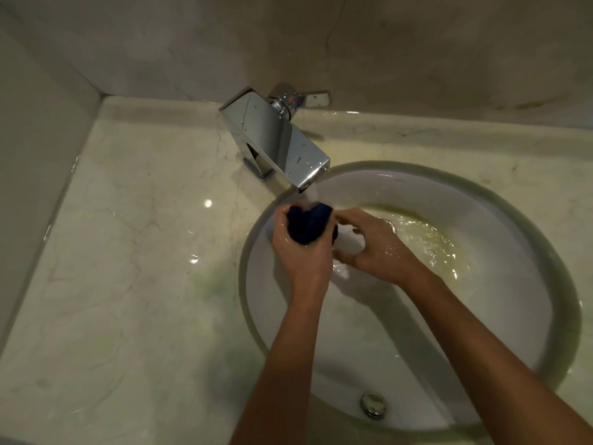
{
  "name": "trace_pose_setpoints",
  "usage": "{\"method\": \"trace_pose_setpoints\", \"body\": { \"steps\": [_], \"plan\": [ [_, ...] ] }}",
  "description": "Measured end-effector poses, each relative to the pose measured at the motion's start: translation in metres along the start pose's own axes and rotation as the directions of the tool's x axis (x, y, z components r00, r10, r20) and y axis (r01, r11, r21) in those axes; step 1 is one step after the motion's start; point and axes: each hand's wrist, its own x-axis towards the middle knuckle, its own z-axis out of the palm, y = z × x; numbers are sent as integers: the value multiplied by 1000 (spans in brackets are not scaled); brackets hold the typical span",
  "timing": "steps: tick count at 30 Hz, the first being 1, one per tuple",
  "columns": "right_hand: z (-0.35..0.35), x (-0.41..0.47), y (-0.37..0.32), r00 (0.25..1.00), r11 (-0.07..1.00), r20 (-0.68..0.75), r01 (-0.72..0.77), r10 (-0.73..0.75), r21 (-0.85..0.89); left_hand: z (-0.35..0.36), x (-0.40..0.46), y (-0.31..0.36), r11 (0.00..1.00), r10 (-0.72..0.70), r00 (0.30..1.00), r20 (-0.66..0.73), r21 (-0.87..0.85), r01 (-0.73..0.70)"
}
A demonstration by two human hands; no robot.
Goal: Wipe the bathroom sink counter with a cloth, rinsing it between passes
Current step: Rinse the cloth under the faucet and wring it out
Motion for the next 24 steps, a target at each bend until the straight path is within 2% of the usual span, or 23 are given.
{"method": "trace_pose_setpoints", "body": {
  "steps": [2,5,7,11,15,21,24],
  "plan": [
    [-7,-12,-10,985,998,-162,-65,62,-8,0,0,2,1000,-16,1000,5,-7,16],
    [-16,-22,-35,926,979,-340,-111,163,170,1,0,4,1000,-32,999,10,-1,32],
    [-22,-23,-55,895,963,-406,-82,185,258,1,1,4,999,-50,999,10,9,49],
    [-36,2,-95,847,937,-513,57,138,346,1,6,5,998,-55,998,31,-8,56],
    [-43,43,-115,857,908,-497,94,135,409,1,7,7,999,-40,998,54,-22,41],
    [-46,62,-118,912,894,-350,-36,211,446,-2,9,5,999,-34,996,87,2,34],
    [-44,52,-113,920,912,-370,38,127,409,-3,8,7,1000,-24,993,118,-8,25]
  ]
}}
